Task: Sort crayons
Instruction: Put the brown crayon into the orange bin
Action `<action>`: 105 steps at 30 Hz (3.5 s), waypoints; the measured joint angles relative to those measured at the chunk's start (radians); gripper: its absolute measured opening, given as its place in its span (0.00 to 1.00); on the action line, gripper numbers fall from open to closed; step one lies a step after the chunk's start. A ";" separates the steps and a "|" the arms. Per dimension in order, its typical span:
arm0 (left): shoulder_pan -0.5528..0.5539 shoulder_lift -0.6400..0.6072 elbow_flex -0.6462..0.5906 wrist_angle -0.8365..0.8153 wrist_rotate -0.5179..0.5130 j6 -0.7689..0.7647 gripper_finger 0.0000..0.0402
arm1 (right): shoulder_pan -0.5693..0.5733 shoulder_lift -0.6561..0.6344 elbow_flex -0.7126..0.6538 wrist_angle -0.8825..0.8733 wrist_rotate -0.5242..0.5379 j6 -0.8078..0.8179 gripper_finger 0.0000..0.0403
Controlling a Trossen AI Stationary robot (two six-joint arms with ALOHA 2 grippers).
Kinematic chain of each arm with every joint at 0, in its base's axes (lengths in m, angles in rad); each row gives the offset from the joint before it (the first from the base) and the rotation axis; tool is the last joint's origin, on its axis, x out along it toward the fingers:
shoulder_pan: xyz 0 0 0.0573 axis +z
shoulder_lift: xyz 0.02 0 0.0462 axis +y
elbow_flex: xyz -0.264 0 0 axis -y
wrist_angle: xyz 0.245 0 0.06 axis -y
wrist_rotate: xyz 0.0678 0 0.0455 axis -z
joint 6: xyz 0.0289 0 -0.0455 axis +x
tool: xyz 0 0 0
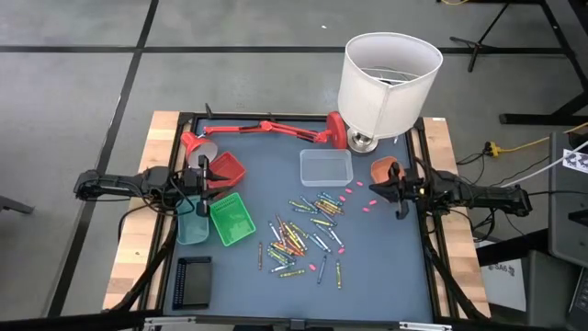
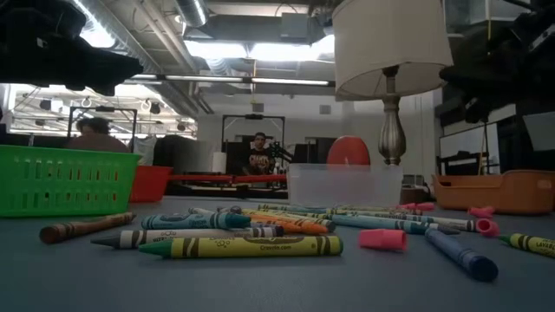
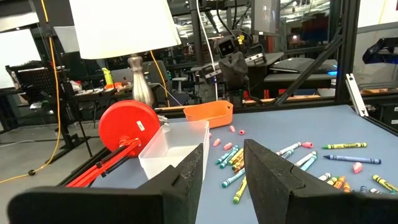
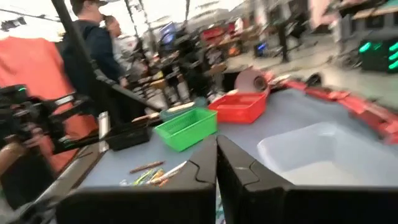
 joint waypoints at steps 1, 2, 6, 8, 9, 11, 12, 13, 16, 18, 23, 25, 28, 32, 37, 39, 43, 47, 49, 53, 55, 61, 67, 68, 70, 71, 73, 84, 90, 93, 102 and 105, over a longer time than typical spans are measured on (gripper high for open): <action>0.000 0.000 0.000 0.000 0.000 0.000 0.25 | 0.000 0.000 0.000 0.006 0.028 -0.003 0.00; 0.000 0.000 0.000 0.000 0.000 0.000 0.25 | 0.000 0.000 0.000 0.009 0.053 0.000 0.00; 0.000 0.000 0.000 0.000 0.000 0.000 0.25 | 0.000 0.000 0.000 0.031 0.070 0.076 0.00; 0.000 0.000 0.000 0.000 0.000 0.000 0.25 | 0.000 0.000 0.000 0.069 0.049 0.103 0.01; 0.000 0.000 0.000 0.000 0.000 0.000 0.25 | 0.000 0.000 0.000 0.100 0.039 0.110 0.02; 0.000 0.000 0.000 0.000 0.000 0.000 0.25 | 0.000 0.000 0.000 0.171 0.020 0.119 0.05; 0.000 0.000 0.000 0.000 0.000 0.000 0.25 | 0.000 0.000 0.000 0.206 0.019 0.119 0.08; 0.000 0.000 0.000 0.000 0.000 0.000 0.25 | 0.000 0.000 0.000 0.240 0.018 0.119 0.12; 0.000 0.000 0.000 0.000 0.000 0.000 0.25 | 0.000 0.007 0.012 0.282 0.025 0.119 0.24; 0.000 0.000 0.000 0.000 0.000 0.000 0.25 | 0.000 0.023 0.033 0.281 0.043 0.118 0.32; 0.000 0.000 0.000 0.001 0.000 -0.001 0.25 | 0.001 0.130 0.107 0.279 0.026 0.096 0.44; 0.000 0.000 0.000 0.001 0.000 -0.001 0.25 | 0.001 0.194 0.143 0.278 0.017 0.096 0.45; 0.000 0.000 0.000 0.001 0.000 -0.001 0.25 | 0.001 0.306 0.198 0.271 -0.011 0.090 0.45; 0.000 0.000 0.000 0.001 0.000 -0.002 0.25 | 0.001 0.472 0.294 0.263 -0.078 0.076 0.45; 0.000 0.000 0.000 0.001 0.000 -0.004 0.25 | 0.001 0.664 0.456 0.152 -0.178 0.073 0.45; 0.000 0.000 0.000 0.001 0.000 -0.004 0.25 | 0.002 0.739 0.524 0.069 -0.186 0.073 0.45; 0.000 0.000 0.000 0.001 0.000 -0.003 0.25 | 0.038 0.878 0.655 -0.098 -0.184 0.073 0.45; 0.000 0.000 0.000 0.001 0.000 -0.003 0.25 | 0.107 1.008 0.762 -0.222 -0.181 0.073 0.45; 0.000 0.000 0.000 0.001 0.000 -0.003 0.25 | 0.145 1.065 0.803 -0.254 -0.158 0.073 0.45; 0.000 0.000 0.000 0.001 0.000 -0.003 0.25 | 0.218 1.160 0.866 -0.316 -0.061 0.073 0.45; 0.000 0.000 0.000 0.001 0.000 -0.003 0.25 | 0.247 1.201 0.884 -0.343 0.001 0.078 0.45; 0.000 0.000 0.000 0.000 0.000 -0.003 0.25 | 0.276 1.286 0.891 -0.401 0.212 0.129 0.45; 0.000 0.000 0.000 0.000 0.000 0.000 0.25 | 0.267 1.376 0.891 -0.480 0.321 0.179 0.45; 0.000 0.000 0.000 0.000 0.000 0.000 0.25 | 0.267 1.390 0.891 -0.491 0.320 0.179 0.45; 0.000 0.000 0.000 0.000 0.000 0.000 0.25 | 0.268 1.423 0.891 -0.498 0.317 0.179 0.45; 0.000 0.000 0.000 0.000 0.000 0.000 0.25 | 0.268 1.437 0.891 -0.506 0.313 0.179 0.45; 0.000 0.000 0.000 0.000 0.000 0.000 0.25 | 0.268 1.469 0.891 -0.531 0.302 0.180 0.45; 0.000 0.000 0.000 0.000 0.000 -0.001 0.25 | 0.268 1.599 0.891 -0.625 0.259 0.273 0.45; 0.000 0.000 0.000 0.000 0.000 -0.001 0.25 | 0.268 1.618 0.884 -0.646 0.237 0.312 0.45; 0.000 0.000 0.000 0.000 0.000 -0.002 0.25 | 0.268 1.618 0.867 -0.637 0.234 0.322 0.45; 0.000 0.000 0.000 -0.001 0.000 -0.003 0.25 | 0.268 1.618 0.804 -0.566 0.224 0.390 0.45; 0.000 0.000 0.000 -0.001 0.000 -0.003 0.25 | 0.268 1.618 0.787 -0.522 0.209 0.389 0.45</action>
